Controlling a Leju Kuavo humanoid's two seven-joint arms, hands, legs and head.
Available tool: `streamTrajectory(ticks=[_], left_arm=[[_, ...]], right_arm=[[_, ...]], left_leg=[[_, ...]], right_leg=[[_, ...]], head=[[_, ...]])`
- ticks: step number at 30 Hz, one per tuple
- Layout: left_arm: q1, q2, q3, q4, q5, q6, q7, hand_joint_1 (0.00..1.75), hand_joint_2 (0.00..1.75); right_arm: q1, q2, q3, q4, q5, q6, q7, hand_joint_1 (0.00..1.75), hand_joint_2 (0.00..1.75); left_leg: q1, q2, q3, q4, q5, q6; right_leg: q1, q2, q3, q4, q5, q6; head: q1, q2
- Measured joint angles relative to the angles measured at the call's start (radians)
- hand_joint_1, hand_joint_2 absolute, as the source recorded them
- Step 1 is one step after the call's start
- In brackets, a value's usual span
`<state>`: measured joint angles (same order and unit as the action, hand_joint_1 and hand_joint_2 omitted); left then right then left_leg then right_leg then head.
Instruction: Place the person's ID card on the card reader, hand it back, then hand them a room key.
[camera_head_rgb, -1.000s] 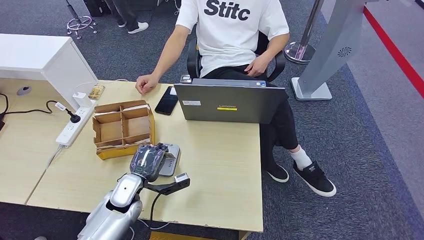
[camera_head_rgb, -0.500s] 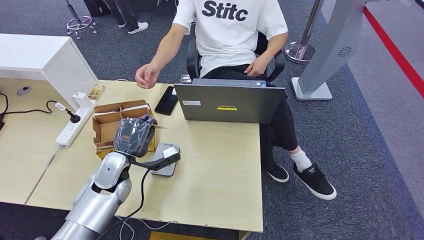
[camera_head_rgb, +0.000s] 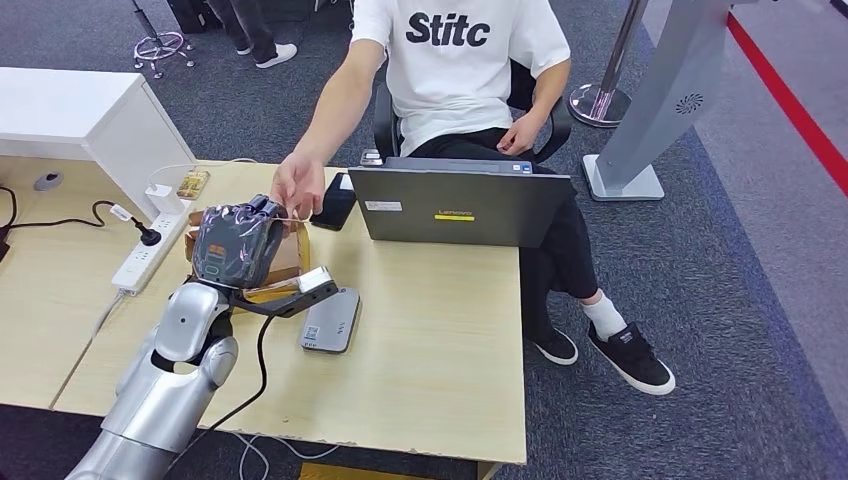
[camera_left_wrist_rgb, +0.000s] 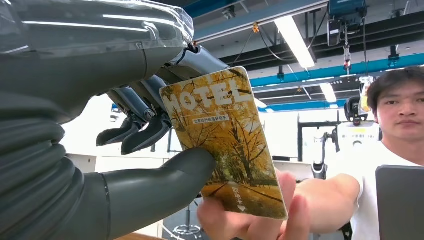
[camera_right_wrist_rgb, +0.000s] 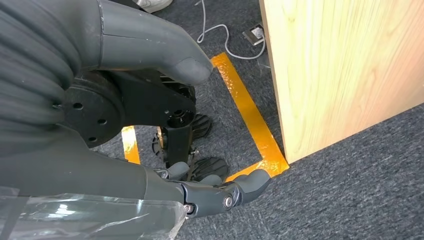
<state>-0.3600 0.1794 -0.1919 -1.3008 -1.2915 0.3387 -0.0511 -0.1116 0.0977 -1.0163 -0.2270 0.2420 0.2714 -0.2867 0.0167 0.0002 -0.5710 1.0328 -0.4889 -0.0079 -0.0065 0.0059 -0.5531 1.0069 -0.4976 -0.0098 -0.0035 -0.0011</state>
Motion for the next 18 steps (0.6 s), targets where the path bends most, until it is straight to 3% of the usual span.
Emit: streamTrajectory(ticks=[6,10,18], left_arm=[[0.004,0.0,0.0,0.0,-0.01,0.0,0.0,1.72,1.75],[0.005,0.0,0.0,0.0,-0.01,0.002,0.001,0.04,1.75],[0.038,0.0,0.0,-0.004,0.01,0.036,-0.002,0.0,1.75]], right_arm=[[0.004,0.0,0.0,0.0,0.002,-0.013,0.007,0.0,1.75],[0.008,0.0,0.0,0.0,0.005,-0.027,0.013,0.0,1.75],[0.016,0.001,0.0,0.001,0.001,-0.035,0.023,0.0,1.75]], left_leg=[[0.0,0.0,0.0,0.0,0.0,0.0],[0.0,0.0,0.0,0.0,0.0,0.0],[0.0,0.0,0.0,0.0,0.0,0.0]], right_leg=[[0.0,0.0,0.0,0.0,0.0,0.0],[0.0,0.0,0.0,0.0,0.0,0.0],[0.0,0.0,0.0,0.0,0.0,0.0]], head=[[0.0,0.0],[0.0,0.0],[0.0,0.0]])
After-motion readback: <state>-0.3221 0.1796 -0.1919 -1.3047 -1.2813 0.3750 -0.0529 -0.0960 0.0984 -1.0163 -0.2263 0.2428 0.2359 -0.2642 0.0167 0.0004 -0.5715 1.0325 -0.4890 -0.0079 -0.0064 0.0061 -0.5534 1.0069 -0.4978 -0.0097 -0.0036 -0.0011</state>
